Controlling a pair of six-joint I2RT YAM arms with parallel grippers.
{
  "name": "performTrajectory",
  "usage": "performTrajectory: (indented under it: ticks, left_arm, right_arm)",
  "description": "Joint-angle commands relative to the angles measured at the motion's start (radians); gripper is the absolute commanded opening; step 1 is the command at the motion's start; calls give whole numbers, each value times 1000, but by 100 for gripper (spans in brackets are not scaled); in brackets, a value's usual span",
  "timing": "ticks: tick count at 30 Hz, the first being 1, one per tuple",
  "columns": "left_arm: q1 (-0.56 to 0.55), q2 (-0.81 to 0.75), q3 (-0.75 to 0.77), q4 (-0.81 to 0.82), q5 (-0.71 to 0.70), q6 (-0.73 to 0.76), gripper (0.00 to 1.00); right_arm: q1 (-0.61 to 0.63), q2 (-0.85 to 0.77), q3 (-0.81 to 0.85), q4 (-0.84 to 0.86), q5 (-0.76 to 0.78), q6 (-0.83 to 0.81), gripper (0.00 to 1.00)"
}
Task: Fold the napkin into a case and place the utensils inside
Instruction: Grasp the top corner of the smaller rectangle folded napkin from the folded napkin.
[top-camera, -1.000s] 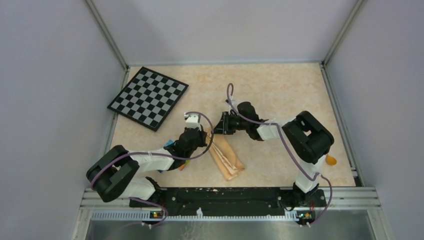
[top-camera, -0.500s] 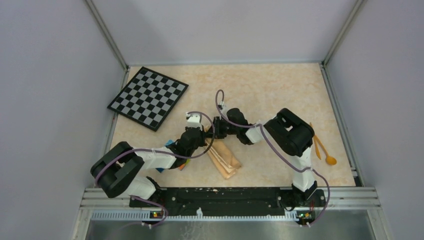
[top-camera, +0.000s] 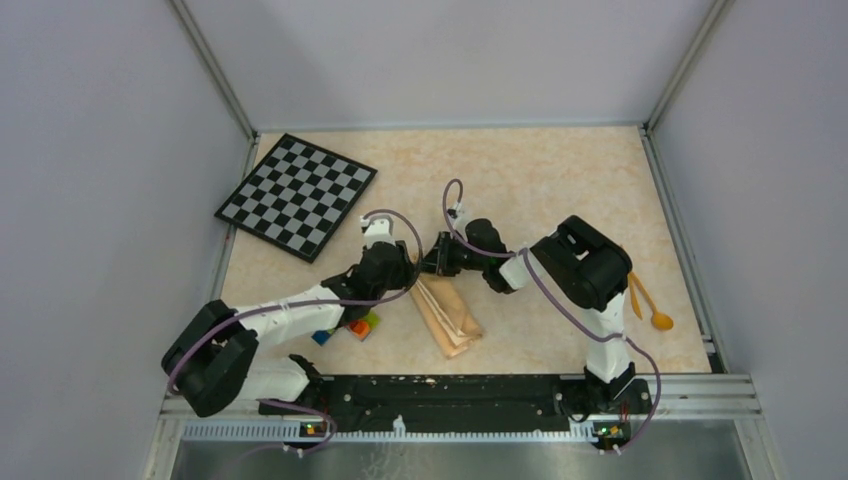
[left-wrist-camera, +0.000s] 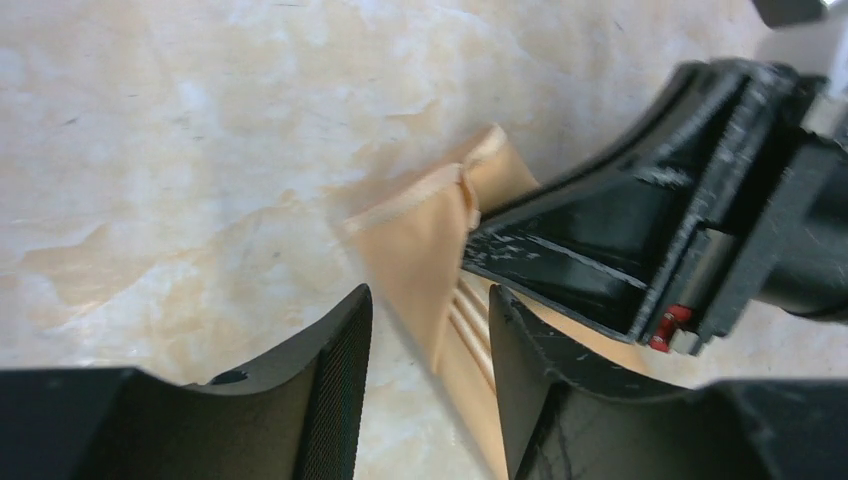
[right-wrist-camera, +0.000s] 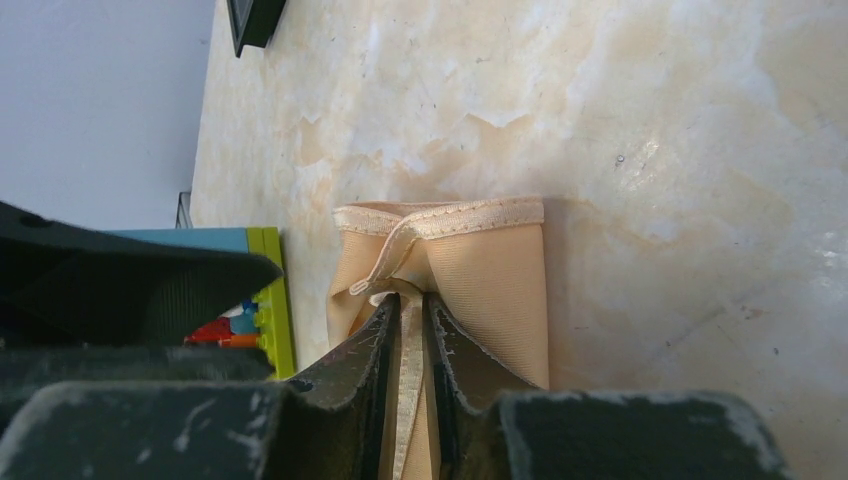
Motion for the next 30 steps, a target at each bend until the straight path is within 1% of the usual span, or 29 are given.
performTrajectory:
  ticks: [1, 2, 3, 7, 10, 12, 15, 17, 20, 22, 25, 27, 29, 30]
  left_arm:
    - [72, -29, 50, -204, -7, -139, 50]
    - [88, -12, 48, -191, 3, -141, 48]
    - [103, 9, 55, -188, 23, -142, 44]
    - [117, 124, 118, -185, 42, -130, 26]
    - [116, 192, 134, -129, 53, -121, 21]
    - [116, 250, 157, -93, 103, -101, 19]
    - [112, 346, 202, -63, 172, -94, 17]
    - [95, 363, 196, -1, 192, -99, 15]
    - [48, 355, 192, 14, 172, -123, 14]
    - [43, 340, 172, 13, 171, -147, 13]
    - [44, 288, 117, 5, 152, -157, 13]
    - [45, 240, 97, -23, 138, -149, 14]
    - [46, 188, 91, -59, 133, -136, 17]
    - [46, 150, 93, -76, 132, -122, 21]
  right_arm:
    - [-10, 10, -29, -48, 30, -28, 14]
    - [-12, 8, -29, -49, 31, -28, 15]
    - [-13, 6, -31, -51, 30, -29, 15]
    - [-16, 4, -24, -63, 22, -38, 15]
    - [-16, 0, -15, -82, 25, -52, 14]
    - [-16, -1, -7, -95, 24, -60, 14]
    - [2, -8, 7, -114, 32, -60, 13]
    - [26, -13, 16, -101, 40, -40, 12]
    - [31, -25, 10, -44, 56, 23, 8]
    - [7, -34, -8, -11, 80, 65, 4]
    - [-40, -37, -25, -12, 86, 95, 4]
    - [-62, -40, -44, -21, 80, 84, 4]
    - [-75, -43, -55, -40, 70, 51, 4]
    - [-82, -40, -54, -45, 47, 32, 4]
